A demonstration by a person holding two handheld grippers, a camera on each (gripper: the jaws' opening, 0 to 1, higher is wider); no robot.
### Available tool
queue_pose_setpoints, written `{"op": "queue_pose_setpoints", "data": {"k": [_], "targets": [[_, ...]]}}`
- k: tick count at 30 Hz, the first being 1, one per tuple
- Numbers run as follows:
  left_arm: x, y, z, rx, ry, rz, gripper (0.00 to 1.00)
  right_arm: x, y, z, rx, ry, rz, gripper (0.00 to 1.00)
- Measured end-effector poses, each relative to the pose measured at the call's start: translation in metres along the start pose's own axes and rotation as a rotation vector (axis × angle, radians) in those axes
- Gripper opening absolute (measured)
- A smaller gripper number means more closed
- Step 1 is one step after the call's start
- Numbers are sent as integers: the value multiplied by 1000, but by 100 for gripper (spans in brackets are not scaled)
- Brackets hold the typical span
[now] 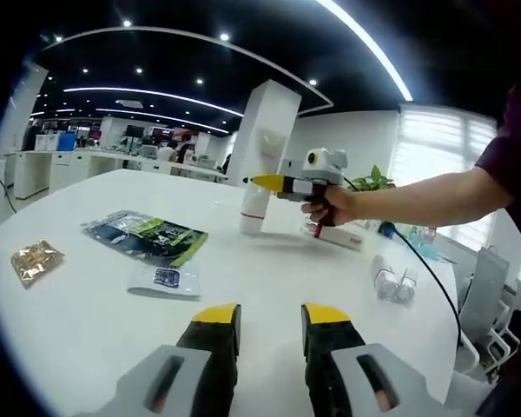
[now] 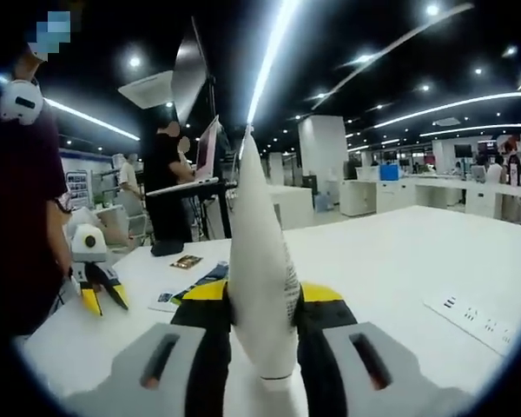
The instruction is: Arrange the skincare products in the storage area until every visible bottle or jar stands upright without overlapping.
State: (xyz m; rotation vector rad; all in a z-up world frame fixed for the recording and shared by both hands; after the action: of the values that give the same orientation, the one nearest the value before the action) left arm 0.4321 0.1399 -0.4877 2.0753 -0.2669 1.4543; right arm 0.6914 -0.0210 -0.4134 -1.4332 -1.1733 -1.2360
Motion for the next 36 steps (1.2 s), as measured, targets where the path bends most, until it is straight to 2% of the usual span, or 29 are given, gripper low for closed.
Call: {"op": "queue_pose_setpoints", "data": {"k": [32,36], "targets": [[0,0,-1,-1,5,0,28,-1,3,2,-38,7,-30,18],[2,1,-2,-14,28,-9,29,-1,3,1,-43,9,-37,15]]}}
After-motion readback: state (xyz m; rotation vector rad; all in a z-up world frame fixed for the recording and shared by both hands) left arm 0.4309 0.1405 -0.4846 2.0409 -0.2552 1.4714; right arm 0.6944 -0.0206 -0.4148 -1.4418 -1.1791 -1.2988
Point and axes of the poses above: the point that each gripper's makers call its tool centre point, and the gripper's own axes: z roughly forward along the fingers, y roughly to its right, x roughly out of its top, the point moved 8 cm from there along -z, roughly backward along the fingers, and after that the axes turned 3 degrees about -x, right-handed, at the moved point
